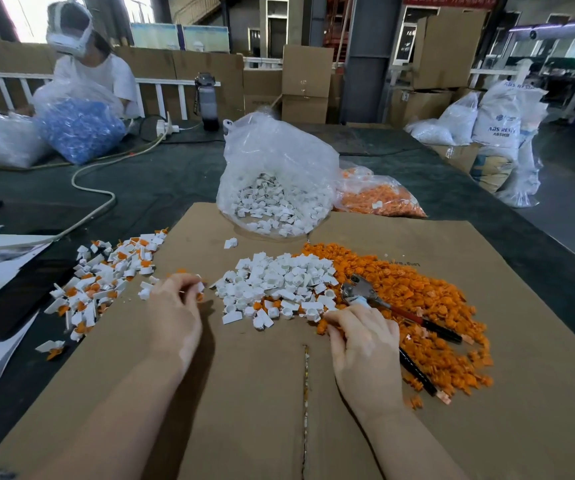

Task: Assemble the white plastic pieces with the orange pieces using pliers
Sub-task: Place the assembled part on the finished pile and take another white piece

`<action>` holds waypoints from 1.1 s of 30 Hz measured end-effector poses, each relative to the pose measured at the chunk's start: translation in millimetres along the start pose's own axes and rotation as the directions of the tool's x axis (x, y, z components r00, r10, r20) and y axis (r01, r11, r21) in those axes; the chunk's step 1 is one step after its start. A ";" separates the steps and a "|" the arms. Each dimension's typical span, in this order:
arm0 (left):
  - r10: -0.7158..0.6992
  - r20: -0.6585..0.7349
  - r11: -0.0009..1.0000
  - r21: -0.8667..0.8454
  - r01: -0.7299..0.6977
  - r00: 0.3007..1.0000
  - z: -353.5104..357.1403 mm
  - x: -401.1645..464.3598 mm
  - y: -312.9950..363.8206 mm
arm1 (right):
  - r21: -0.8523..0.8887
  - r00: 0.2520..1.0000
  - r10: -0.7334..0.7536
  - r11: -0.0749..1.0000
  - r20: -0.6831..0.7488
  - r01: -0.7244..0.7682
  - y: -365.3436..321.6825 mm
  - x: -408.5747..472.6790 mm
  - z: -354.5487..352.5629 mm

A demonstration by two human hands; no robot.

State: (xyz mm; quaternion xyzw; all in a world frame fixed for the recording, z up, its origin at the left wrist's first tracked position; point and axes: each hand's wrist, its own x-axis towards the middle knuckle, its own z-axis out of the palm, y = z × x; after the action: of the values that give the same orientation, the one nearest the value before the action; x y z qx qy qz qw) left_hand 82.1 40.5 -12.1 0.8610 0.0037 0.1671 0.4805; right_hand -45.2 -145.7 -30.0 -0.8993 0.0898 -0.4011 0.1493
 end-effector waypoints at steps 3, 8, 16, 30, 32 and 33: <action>0.053 -0.017 0.981 0.190 -0.049 0.998 -6.0 11.9 -9.8 | -0.047 1.000 0.012 0.999 0.015 -0.011 0.6 -0.6 1.6; 0.086 0.018 0.887 0.454 -0.085 0.996 -4.1 9.0 -4.9 | -0.100 0.999 0.017 0.995 0.029 -0.014 0.1 -0.3 2.5; 0.187 0.172 0.747 0.614 -0.253 0.967 6.5 -13.0 2.5 | -0.204 0.995 -0.054 0.976 0.087 0.071 -2.1 1.9 4.7; 0.242 0.278 0.959 0.074 -0.272 0.929 10.6 -32.4 31.9 | -0.146 0.996 -0.067 0.986 0.061 0.076 -3.5 2.0 4.6; 0.270 0.357 0.963 -0.077 -0.260 0.894 15.0 -43.7 44.8 | -0.110 0.996 -0.054 0.992 0.072 0.062 -3.1 1.8 3.6; 0.279 0.395 0.960 -0.126 -0.249 0.875 18.2 -50.1 49.4 | -0.083 0.996 -0.044 0.995 0.079 0.051 -2.6 1.7 3.4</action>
State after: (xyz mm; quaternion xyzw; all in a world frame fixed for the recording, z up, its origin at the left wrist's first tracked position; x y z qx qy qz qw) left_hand 32.5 -9.5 5.7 0.8514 -0.2206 0.0471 0.4736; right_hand -41.4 -143.1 -30.1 -0.9215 0.0795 -0.3654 0.1047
